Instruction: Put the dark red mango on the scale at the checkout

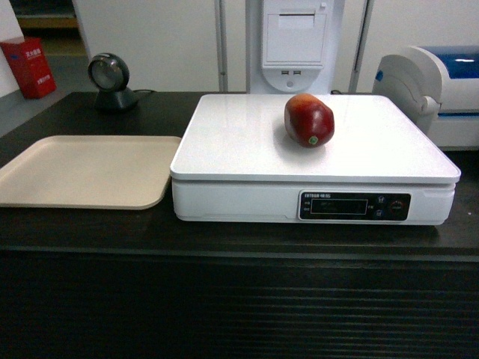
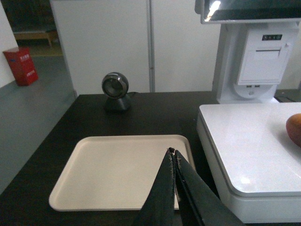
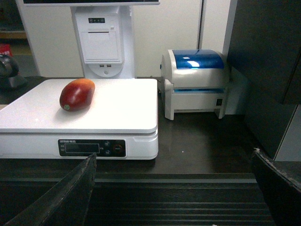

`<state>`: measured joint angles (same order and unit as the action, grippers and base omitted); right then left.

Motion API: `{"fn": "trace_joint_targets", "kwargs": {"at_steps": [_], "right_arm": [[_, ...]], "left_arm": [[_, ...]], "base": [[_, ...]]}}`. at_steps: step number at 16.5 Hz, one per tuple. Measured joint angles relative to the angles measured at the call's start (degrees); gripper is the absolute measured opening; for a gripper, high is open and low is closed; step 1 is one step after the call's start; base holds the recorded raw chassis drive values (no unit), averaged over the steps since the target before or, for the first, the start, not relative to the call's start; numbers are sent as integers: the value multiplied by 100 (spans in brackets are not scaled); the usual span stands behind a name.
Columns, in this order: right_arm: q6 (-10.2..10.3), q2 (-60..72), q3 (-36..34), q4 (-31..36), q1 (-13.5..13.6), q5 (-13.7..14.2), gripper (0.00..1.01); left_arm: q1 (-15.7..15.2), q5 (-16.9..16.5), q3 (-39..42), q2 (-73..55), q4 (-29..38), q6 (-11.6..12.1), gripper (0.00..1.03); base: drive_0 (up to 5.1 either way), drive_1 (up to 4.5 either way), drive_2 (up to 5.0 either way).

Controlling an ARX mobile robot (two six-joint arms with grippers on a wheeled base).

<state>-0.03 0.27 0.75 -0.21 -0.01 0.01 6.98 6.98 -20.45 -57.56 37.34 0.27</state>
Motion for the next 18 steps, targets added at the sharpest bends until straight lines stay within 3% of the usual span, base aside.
{"fn": "trace_joint_targets", "kwargs": {"at_steps": [2, 3, 4, 12, 14, 18], "right_arm": [[0, 0, 0, 0, 0, 0, 98], [0, 0, 0, 0, 0, 0, 98], [0, 0, 0, -2, 0, 0, 98], [0, 0, 0, -2, 0, 0, 98], [0, 0, 0, 0, 0, 0, 98], [0, 0, 0, 0, 0, 0, 98]], "left_arm": [[-199, -177, 671, 557, 22, -22, 2], [-667, -645, 1078, 1134, -72, -22, 2], [-741, -614, 1209, 1351, -155, -26, 2], [-682, -699, 1781, 2793, -1078, -24, 2], [-682, -697, 1993, 2992, -962, -24, 2], [-682, -695, 1996, 3698, -1659, -24, 2]], "base": [[0, 0, 0], [0, 0, 0], [0, 0, 0], [0, 0, 0], [0, 0, 0], [0, 0, 0]]}}
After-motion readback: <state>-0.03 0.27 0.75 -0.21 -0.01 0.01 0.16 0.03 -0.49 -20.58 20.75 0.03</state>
